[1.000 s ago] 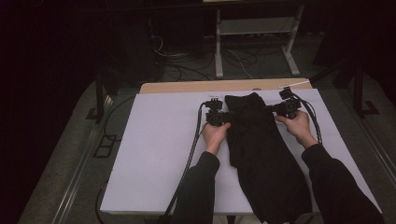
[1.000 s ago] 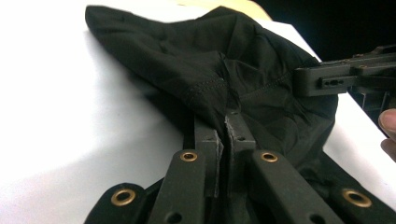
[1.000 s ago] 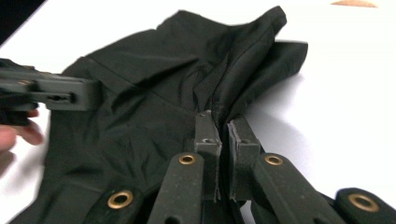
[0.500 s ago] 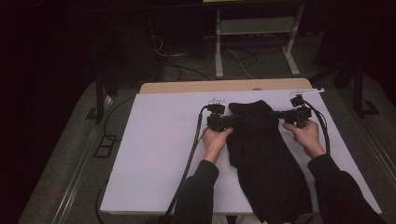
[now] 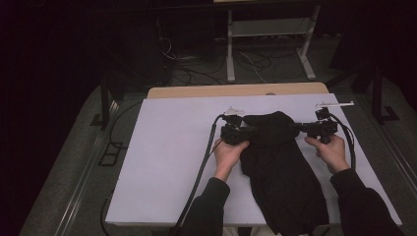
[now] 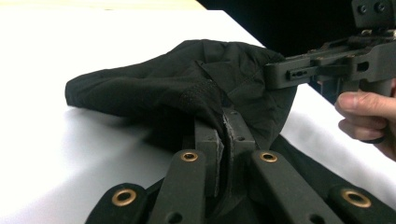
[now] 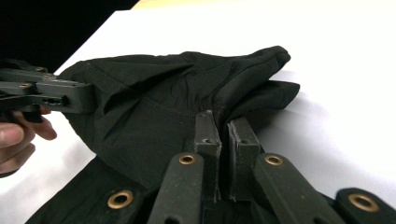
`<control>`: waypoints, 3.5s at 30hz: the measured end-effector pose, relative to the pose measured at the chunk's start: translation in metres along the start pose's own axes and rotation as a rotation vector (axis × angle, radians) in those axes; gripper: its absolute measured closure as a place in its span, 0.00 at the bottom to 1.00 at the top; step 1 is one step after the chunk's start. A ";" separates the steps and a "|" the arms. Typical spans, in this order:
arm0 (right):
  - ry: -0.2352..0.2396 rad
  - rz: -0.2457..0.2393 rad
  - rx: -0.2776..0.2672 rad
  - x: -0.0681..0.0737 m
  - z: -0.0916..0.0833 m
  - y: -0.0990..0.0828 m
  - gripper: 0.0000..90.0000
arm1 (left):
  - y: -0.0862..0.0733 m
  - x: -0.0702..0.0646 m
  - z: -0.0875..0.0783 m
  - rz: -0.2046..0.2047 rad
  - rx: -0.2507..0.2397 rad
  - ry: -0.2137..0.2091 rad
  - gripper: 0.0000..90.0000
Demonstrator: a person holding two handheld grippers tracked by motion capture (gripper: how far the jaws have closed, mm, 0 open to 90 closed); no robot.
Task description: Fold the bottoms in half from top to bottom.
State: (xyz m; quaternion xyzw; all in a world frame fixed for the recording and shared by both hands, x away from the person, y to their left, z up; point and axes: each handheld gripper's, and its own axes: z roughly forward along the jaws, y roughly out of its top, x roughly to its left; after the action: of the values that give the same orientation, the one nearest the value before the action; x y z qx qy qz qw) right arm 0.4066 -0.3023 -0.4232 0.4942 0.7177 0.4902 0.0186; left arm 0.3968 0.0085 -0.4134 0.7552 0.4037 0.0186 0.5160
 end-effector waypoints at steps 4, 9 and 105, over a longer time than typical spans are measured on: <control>0.006 -0.001 -0.003 0.004 -0.008 -0.009 0.92 | -0.007 -0.006 -0.001 0.003 0.007 -0.020 0.94; -0.008 -0.032 0.012 0.011 -0.015 -0.015 0.92 | -0.012 -0.012 -0.008 0.008 -0.008 -0.053 0.94; 0.035 -0.135 0.136 0.038 -0.037 -0.029 0.01 | -0.100 -0.047 -0.034 0.120 0.192 -0.187 0.94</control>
State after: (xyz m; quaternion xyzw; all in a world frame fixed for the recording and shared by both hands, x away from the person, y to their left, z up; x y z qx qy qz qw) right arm 0.3481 -0.3005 -0.4079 0.4362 0.7812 0.4465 0.0051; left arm 0.2905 0.0191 -0.4585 0.8223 0.3078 -0.0596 0.4749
